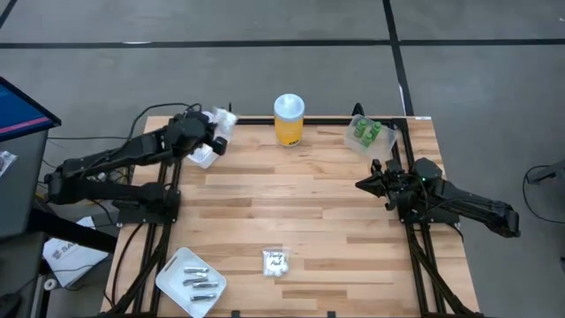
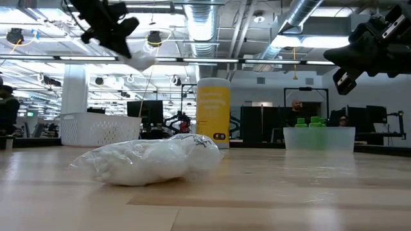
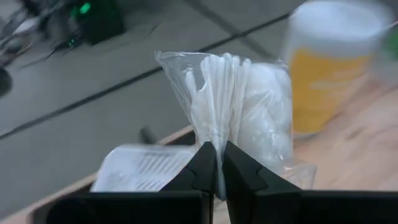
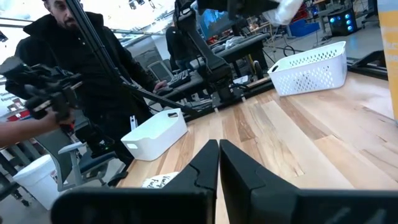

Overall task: Pick & Place Travel size toiletries
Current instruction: Put the white cotton pack into the white basket

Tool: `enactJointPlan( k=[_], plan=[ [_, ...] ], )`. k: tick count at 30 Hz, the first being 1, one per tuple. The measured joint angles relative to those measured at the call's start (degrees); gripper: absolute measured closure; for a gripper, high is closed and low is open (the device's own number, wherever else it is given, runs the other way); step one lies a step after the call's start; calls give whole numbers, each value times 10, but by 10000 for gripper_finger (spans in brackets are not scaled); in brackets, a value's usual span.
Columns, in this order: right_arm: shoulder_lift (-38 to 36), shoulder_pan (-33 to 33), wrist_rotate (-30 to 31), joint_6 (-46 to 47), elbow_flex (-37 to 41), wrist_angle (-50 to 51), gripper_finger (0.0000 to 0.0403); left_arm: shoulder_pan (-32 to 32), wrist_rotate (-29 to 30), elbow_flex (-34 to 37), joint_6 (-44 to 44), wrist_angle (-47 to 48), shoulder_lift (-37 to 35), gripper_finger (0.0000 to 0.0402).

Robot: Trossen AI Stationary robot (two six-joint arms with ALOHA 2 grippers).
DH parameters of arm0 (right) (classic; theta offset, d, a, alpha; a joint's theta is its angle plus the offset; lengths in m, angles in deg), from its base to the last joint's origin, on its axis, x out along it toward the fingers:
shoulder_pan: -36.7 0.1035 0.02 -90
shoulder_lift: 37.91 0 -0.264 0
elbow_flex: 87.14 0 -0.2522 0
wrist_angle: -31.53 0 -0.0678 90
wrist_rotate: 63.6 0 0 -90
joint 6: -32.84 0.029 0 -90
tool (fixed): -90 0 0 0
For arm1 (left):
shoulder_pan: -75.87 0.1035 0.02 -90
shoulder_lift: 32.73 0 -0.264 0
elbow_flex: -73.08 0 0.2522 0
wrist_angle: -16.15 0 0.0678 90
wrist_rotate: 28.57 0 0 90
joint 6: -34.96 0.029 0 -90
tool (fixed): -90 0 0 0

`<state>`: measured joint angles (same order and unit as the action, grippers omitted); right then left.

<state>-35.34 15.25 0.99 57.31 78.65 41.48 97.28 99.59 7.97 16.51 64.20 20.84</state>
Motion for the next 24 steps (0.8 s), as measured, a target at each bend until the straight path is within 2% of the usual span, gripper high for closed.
enactJointPlan(
  k=[6,13,18,24],
  plan=[
    [0,0,0,0,0,0,394,74,0,0,-18,82,-3,394],
    [0,0,0,0,0,0,394,130,-9,47,-46,83,-4,394],
    [0,0,0,0,0,0,394,154,-36,99,-93,82,-2,394],
    [0,0,0,0,0,0,394,160,-40,136,-121,81,-3,382]
  ],
)
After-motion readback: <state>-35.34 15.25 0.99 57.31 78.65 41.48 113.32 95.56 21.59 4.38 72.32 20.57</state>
